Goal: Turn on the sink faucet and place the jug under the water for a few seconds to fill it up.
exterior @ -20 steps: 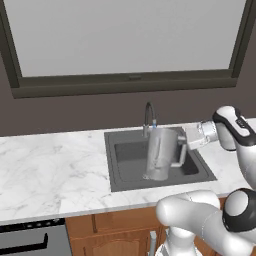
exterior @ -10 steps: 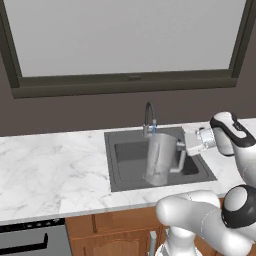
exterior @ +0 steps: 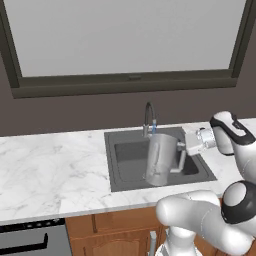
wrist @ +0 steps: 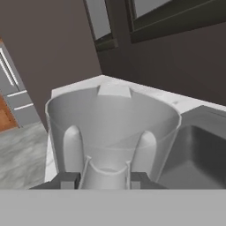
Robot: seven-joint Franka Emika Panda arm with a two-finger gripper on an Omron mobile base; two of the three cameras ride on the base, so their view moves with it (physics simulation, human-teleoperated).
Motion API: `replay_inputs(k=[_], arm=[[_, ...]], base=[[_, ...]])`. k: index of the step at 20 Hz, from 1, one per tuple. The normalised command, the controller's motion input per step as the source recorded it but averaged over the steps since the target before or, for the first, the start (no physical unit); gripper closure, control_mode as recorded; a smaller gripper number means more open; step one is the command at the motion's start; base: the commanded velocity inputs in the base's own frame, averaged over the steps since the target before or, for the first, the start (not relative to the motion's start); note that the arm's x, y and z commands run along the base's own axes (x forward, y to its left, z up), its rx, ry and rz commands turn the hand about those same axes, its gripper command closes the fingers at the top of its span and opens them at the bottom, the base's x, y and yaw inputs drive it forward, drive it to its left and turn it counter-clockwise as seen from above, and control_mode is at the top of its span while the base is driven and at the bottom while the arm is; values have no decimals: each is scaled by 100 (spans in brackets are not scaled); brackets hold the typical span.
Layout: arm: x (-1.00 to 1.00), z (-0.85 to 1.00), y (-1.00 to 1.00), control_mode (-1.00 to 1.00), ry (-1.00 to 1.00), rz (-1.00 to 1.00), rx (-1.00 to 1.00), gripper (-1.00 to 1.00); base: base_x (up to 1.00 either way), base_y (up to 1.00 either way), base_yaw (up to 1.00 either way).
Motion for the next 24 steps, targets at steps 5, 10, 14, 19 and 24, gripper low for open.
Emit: replay_inputs(k=[5, 10, 14, 19, 24], arm=[[5, -10, -7, -100, 1, -3, 0, 100], [0, 6, -43, -100, 1, -6, 0, 100], [0, 28, -46, -100, 0, -1, 0, 100], [2, 1, -37, -100, 6, -2, 0, 100], [16, -3, -22, -100, 20, -3, 0, 100]], base=[[0, 0, 0], [0, 0, 0], [0, 0, 0], [0, 0, 0], [0, 0, 0]])
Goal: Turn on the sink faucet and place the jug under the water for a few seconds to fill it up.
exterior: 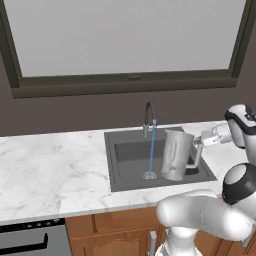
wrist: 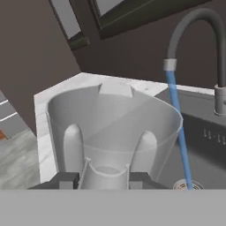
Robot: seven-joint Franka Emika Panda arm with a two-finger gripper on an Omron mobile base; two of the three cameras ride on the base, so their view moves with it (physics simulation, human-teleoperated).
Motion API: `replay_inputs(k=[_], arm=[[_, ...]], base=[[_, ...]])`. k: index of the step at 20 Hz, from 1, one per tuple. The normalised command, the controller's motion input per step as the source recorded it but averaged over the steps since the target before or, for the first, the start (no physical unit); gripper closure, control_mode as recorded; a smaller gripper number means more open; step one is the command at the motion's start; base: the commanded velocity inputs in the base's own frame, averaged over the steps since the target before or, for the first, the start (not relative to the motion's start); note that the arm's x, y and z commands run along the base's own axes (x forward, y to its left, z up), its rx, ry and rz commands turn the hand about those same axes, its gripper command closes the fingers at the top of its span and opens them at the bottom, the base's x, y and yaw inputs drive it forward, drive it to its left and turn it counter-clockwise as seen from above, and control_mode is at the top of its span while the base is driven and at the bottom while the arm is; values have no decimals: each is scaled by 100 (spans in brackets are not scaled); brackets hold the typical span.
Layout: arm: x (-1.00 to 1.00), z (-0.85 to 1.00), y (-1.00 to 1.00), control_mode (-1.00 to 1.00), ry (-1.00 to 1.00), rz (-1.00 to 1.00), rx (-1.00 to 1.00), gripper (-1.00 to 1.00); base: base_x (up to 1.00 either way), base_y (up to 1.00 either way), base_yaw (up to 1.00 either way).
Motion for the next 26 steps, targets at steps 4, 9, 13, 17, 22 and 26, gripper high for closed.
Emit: replay_inputs(k=[4, 9, 13, 17, 22, 26], arm=[[28, 0, -34, -100, 15, -2, 0, 100], [28, 0, -29, -100, 9, 0, 0, 100], [21, -4, -5, -100, 1, 0, -2, 100], [0, -19, 11, -100, 0, 0, -12, 100], [19, -33, 11, -100, -1, -4, -13, 100], [21, -9, 0, -100, -1, -10, -8, 100]], base=[[0, 0, 0], [0, 0, 0], [0, 0, 0], [0, 0, 0], [0, 0, 0], [0, 0, 0]])
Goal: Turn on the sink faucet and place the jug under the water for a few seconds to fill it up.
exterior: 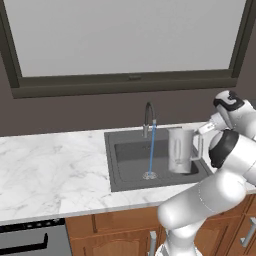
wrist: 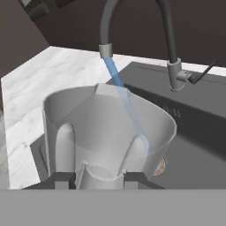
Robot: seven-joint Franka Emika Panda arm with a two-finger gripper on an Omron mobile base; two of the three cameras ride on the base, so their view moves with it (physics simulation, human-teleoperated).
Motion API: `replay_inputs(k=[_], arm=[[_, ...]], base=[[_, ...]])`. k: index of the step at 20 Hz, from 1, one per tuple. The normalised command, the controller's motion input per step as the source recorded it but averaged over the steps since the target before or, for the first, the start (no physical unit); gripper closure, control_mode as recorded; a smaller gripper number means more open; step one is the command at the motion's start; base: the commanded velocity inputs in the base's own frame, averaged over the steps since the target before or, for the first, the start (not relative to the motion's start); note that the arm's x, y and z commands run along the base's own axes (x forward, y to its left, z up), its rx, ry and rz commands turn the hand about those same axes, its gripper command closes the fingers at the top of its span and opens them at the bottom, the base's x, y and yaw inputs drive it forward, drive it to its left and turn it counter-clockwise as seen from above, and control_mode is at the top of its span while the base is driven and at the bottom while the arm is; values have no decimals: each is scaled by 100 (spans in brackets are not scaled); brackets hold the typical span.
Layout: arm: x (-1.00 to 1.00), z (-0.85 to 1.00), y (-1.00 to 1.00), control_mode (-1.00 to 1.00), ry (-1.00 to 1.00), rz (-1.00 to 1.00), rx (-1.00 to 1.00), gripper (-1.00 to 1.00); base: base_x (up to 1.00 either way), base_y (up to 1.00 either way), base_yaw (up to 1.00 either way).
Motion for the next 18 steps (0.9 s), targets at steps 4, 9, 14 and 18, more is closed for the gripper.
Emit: replay_inputs(k=[4, 9, 14, 18], arm=[[11, 0, -1, -100, -1, -10, -1, 100], [3, 4, 0, -100, -6, -9, 0, 100], [0, 14, 0, -100, -8, -9, -2, 100], [0, 19, 0, -100, -11, -9, -3, 100]], base=[[0, 0, 0], [0, 0, 0], [0, 0, 0], [0, 0, 0]])
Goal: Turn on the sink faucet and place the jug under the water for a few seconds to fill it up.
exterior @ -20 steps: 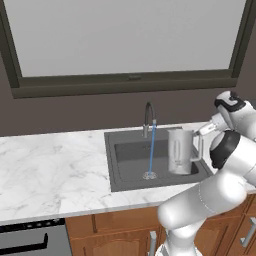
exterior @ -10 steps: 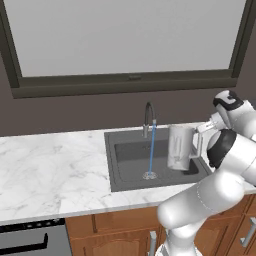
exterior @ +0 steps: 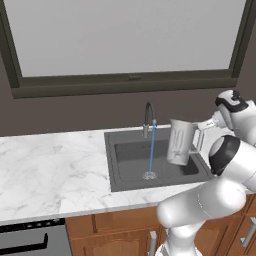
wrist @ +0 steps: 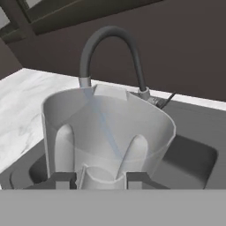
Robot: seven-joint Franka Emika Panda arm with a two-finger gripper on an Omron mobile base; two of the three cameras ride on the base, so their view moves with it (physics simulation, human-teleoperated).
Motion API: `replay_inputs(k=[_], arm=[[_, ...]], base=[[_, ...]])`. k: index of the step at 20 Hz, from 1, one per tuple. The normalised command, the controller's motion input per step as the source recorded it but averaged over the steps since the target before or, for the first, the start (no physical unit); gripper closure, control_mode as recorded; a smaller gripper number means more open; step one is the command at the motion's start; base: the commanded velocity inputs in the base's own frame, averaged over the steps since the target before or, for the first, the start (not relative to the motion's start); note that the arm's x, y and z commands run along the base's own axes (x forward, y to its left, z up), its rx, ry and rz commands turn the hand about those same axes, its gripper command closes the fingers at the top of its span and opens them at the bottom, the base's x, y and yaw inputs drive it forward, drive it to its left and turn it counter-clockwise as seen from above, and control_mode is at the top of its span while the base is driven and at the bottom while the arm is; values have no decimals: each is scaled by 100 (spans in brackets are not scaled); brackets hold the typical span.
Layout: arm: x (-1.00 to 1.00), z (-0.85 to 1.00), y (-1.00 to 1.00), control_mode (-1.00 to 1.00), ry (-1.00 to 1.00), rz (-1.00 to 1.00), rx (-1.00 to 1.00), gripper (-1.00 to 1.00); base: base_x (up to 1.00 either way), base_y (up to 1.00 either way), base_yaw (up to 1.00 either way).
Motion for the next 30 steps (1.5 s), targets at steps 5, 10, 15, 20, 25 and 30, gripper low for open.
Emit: replay_inputs(k=[5, 10, 15, 20, 25, 30], arm=[[1, 0, 0, -100, -4, -7, -5, 100], [0, -9, 0, -100, -3, 0, -2, 100], [8, -27, 4, -100, -1, 0, -4, 100], [1, -13, 5, -100, -1, 0, -2, 100], [2, -6, 13, -100, 0, 0, -2, 100], [16, 0, 36, -100, 0, 0, -3, 100]], base=[[0, 0, 0], [0, 0, 0], [0, 0, 0], [0, 0, 0], [0, 0, 0], [0, 0, 0]])
